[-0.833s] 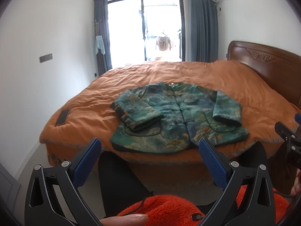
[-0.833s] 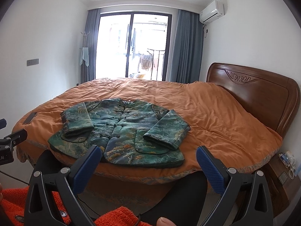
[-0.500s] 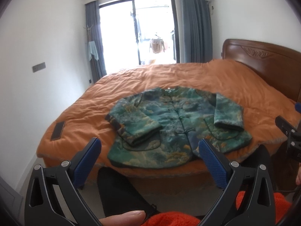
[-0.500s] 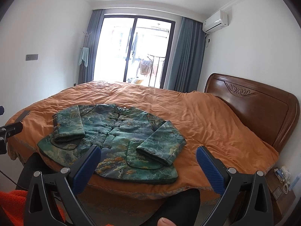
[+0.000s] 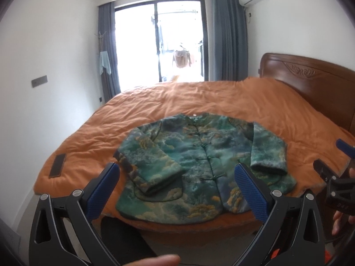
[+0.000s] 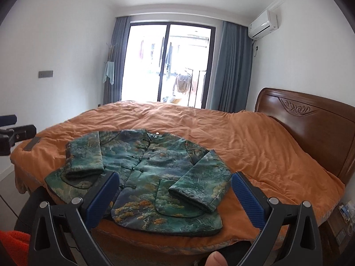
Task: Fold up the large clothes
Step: 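Move both tools toward the green jacket on the bed, then grasp the folded sleeve cuff with the right tool and unfold it outward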
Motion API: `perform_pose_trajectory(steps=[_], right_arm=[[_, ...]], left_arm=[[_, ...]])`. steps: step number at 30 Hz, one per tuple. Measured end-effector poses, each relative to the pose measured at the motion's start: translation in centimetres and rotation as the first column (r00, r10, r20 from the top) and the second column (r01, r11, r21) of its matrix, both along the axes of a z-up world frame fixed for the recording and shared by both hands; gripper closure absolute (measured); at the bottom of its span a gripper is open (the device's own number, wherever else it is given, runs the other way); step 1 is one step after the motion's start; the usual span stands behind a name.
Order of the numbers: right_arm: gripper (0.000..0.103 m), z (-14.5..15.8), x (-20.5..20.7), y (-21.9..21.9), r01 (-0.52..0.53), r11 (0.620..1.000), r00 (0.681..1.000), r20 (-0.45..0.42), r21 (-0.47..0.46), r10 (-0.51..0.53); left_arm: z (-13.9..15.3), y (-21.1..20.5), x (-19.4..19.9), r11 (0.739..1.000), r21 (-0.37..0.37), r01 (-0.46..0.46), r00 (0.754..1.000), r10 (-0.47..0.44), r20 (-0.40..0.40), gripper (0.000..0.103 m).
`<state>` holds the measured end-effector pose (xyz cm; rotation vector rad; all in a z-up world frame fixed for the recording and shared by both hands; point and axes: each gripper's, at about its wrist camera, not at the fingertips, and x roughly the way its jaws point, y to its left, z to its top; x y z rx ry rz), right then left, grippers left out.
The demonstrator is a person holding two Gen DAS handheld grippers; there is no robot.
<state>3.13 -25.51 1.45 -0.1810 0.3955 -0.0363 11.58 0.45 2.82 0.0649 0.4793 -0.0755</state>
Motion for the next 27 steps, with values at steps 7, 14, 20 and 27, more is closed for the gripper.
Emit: perform_pose_trajectory(steps=[7,14,20,27], right_arm=[[0.000,-3.3,5.2,-1.8,0.112,0.994,0.980,-0.164,-0.017,-0.114],[0.000,-5.0,9.4,-1.9,0.091,0.988,0.977,-0.183,-0.129,-0.114],[0.000,-8.5,14.7,-2.9,-0.082,0.986,0.954,-0.299,-0.142,0.037],[0.000,-14.6,20.3,-6.3,-0.289,0.949,0.845,-0.499,-0.130,0.189]], left_arm=[[-2.1,-0.5,3.7,1.000,0.014,-0.001,0.997,0.002,-0.072,0.000],[-3.5,-1.0,7.8,0.999,-0.006,0.046,0.991,-0.046,-0.126,0.000],[-4.5,-1.4,11.3,0.996,-0.004,0.087,0.985,-0.086,-0.152,0.000],[-7.8,-1.5,14.2,0.998,-0.033,0.062,0.966,-0.068,-0.250,0.000]])
